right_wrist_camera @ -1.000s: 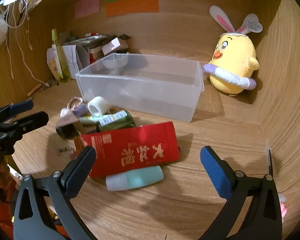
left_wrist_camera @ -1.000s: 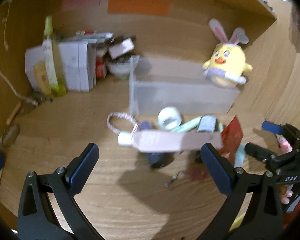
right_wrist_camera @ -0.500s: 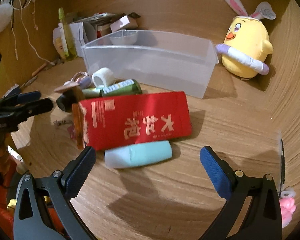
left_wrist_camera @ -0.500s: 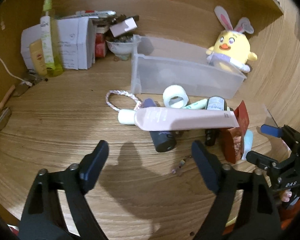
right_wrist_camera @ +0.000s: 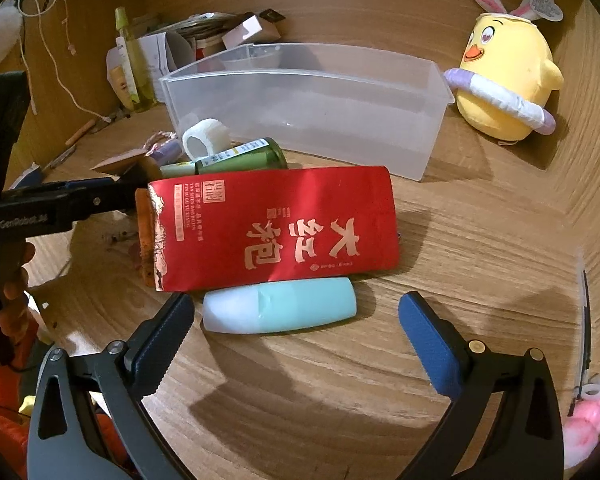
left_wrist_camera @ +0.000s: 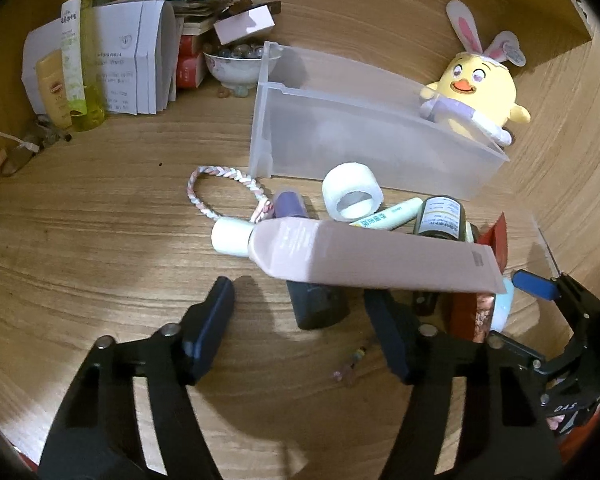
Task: Organize objects
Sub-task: 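Reach the right gripper toward the light-blue tube and grasp it, then grasp the black cylindrical bottle with the left gripper while the right carries the blue tube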
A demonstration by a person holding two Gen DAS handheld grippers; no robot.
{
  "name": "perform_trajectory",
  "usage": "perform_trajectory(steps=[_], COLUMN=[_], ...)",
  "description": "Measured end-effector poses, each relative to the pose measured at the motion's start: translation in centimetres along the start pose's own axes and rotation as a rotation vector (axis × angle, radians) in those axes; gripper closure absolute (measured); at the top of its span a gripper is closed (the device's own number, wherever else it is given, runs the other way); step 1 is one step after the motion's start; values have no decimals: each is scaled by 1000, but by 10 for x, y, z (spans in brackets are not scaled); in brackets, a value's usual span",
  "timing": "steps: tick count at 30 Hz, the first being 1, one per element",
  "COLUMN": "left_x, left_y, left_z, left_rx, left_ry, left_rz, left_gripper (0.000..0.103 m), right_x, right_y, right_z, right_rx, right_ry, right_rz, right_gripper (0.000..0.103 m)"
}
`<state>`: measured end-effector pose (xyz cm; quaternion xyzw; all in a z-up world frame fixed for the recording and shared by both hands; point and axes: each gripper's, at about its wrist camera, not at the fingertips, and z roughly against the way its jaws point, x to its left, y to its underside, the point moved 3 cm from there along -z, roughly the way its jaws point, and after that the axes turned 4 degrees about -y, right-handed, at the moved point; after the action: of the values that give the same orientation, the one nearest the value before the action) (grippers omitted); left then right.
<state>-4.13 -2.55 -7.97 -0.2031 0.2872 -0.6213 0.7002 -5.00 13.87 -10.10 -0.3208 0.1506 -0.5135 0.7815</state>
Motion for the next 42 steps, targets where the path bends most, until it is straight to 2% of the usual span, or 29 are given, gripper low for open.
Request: perform_trajectory(steps=[6,8,17,30,42], left_x=[-2,-2,0,-6,-4], left_y=[-3,-3,-2,-16,-35], left_z=[-3,-4,13,62,79], left_rx=[-7,-5,-37,-165,-210], left_ry=[-13,-14,-15,-18,-13], left_rz=[1,-3,-18,-59,-45], left_gripper=[66,78,78,78,78], right_x=[4,4,-5,-15,-15], right_y=[1,1,0,-20,-45], right_z=[2,4,9,38,50], right_rx=[-14,-18,-33,-131,-206], right_ry=[29,29,25,64,53], right_rz=[36,38,1,-12,1], right_gripper=[24,31,31,31,31])
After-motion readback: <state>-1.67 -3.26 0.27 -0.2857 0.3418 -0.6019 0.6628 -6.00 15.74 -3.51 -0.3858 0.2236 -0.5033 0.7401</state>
